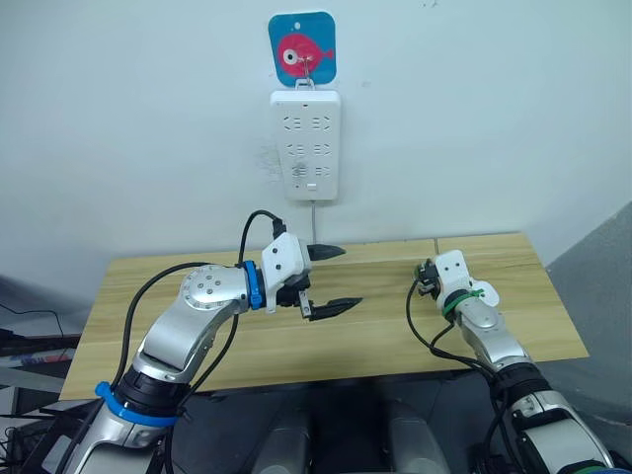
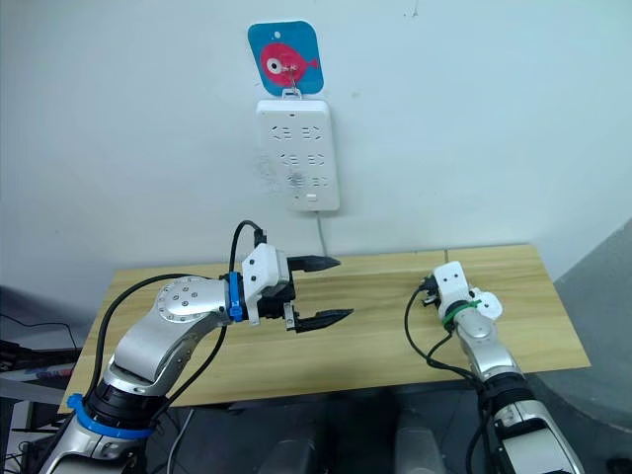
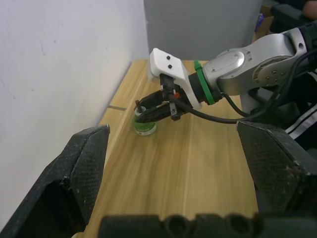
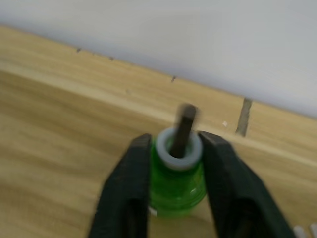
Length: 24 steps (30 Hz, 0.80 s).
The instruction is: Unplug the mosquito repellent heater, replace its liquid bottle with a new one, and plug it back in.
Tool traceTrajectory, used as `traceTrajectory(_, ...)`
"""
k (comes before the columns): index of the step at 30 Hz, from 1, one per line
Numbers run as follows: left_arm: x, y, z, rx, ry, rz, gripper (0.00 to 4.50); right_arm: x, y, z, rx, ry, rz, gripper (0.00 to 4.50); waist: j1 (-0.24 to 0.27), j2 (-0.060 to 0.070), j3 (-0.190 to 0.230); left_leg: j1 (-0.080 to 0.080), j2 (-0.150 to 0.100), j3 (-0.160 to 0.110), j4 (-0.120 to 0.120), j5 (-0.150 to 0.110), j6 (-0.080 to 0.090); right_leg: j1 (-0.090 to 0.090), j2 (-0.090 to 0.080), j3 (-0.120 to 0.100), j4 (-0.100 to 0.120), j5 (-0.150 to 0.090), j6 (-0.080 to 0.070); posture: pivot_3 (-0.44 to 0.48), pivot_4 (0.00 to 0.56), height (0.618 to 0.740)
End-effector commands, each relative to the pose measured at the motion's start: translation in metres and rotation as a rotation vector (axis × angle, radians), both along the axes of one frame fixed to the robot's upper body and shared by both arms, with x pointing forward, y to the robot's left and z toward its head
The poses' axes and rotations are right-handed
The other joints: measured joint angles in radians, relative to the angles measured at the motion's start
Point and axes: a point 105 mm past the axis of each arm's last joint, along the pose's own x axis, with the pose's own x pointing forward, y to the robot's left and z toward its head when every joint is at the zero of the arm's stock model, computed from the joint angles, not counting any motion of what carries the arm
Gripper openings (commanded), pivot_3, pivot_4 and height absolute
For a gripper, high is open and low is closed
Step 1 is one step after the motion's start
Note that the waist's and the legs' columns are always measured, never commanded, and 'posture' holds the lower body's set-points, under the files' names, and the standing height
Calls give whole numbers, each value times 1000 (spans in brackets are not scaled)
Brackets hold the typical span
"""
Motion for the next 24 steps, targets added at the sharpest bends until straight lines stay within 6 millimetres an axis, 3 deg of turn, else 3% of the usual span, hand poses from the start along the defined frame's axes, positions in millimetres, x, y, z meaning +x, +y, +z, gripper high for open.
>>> traceTrajectory(1,2,4,9,-32,-35,40,4500,0,-2,13,-15,-63,22,2899,-1,0,0,0,0,0,0,0,0,0,0,0,0,0,0,-45,196,740)
traceTrajectory(3,4,7,6,-58,-29,84,4500,-1,-3,26,-46,-119,27,3668,-1,0,0,0,0,0,0,0,0,0,0,0,0,0,0,-45,198,740)
traceTrajectory(5,3,14,-10,-70,2,143,4500,-5,-2,45,-78,-195,49,4410,0,1,0,0,0,0,0,0,0,0,-1,0,0,0,0,-43,203,740)
traceTrajectory(7,2,24,-30,-71,14,240,4500,-11,7,64,-103,-258,102,4463,-4,1,0,1,0,0,-1,0,0,-1,-1,0,1,0,0,-48,208,740)
traceTrajectory(10,7,54,-55,-155,17,540,4500,-26,42,88,-108,-279,311,4463,-7,1,0,2,1,0,-2,0,0,0,-3,1,1,0,0,-64,217,740)
traceTrajectory(14,4,103,-88,-213,40,948,4500,-55,84,101,-31,-137,621,4463,0,0,0,2,2,0,-1,0,0,1,-3,0,0,0,0,-67,228,740)
traceTrajectory(18,-10,152,-126,-214,90,1290,4500,-90,116,122,-70,-36,947,4463,5,-1,0,2,1,0,0,-3,4,3,-3,-1,-1,0,0,-54,246,740)
traceTrajectory(22,-6,166,-148,-253,121,1408,4500,-97,141,141,-54,-4,1050,4463,9,-2,0,2,1,-2,1,-3,4,4,-4,-3,-2,0,0,-45,249,740)
traceTrajectory(24,5,162,-153,-294,142,1397,4500,-99,154,150,-45,-9,1086,4463,11,-4,2,2,1,-3,1,-3,4,4,-5,-5,-2,0,0,-44,260,740)
